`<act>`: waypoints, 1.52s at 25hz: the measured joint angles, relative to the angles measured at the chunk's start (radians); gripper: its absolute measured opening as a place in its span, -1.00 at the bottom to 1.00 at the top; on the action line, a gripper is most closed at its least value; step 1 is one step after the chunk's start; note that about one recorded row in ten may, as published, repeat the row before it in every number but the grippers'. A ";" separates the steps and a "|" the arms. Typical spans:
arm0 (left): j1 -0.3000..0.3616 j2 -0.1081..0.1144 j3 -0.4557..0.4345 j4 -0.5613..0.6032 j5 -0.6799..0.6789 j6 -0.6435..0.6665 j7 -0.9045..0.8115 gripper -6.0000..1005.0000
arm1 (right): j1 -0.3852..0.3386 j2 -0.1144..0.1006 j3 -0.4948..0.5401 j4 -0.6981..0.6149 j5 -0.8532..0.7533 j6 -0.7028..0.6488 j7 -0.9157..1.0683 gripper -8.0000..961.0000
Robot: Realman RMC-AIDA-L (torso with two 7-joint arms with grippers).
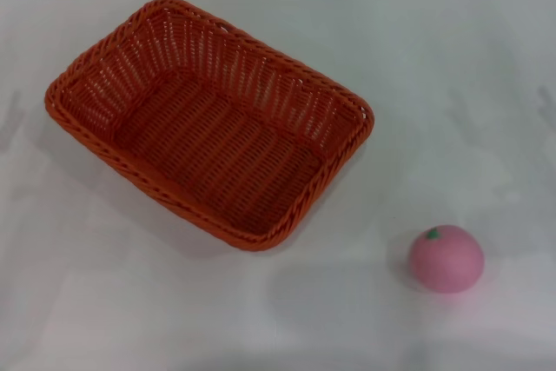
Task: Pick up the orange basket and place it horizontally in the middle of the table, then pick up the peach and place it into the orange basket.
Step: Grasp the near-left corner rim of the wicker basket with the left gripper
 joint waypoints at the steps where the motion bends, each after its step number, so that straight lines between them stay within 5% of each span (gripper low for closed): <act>1: 0.000 0.000 0.000 0.000 0.000 0.000 0.000 0.71 | 0.000 0.000 0.000 0.000 0.000 0.000 0.000 0.80; 9: 0.011 0.006 0.003 -0.083 0.051 0.001 -0.129 0.71 | 0.000 0.000 0.000 -0.002 0.000 0.000 0.000 0.80; 17: 0.057 0.010 -0.002 -0.476 0.338 0.102 -0.640 0.71 | 0.009 0.000 0.000 -0.003 0.000 0.000 -0.004 0.80; 22: 0.049 0.040 -0.009 -0.688 0.565 0.140 -0.991 0.71 | 0.009 0.000 0.000 -0.002 0.000 0.000 -0.007 0.80; 26: -0.013 0.084 -0.009 -0.863 0.871 0.120 -1.324 0.71 | 0.009 0.000 0.000 0.000 0.000 0.000 -0.008 0.80; 32: -0.171 0.157 -0.009 -0.908 1.218 -0.017 -1.539 0.71 | 0.009 0.000 0.000 0.000 0.000 0.004 -0.009 0.80; 38: -0.298 0.173 0.001 -0.905 1.398 -0.118 -1.555 0.71 | 0.011 0.000 0.000 0.004 0.000 0.011 -0.009 0.79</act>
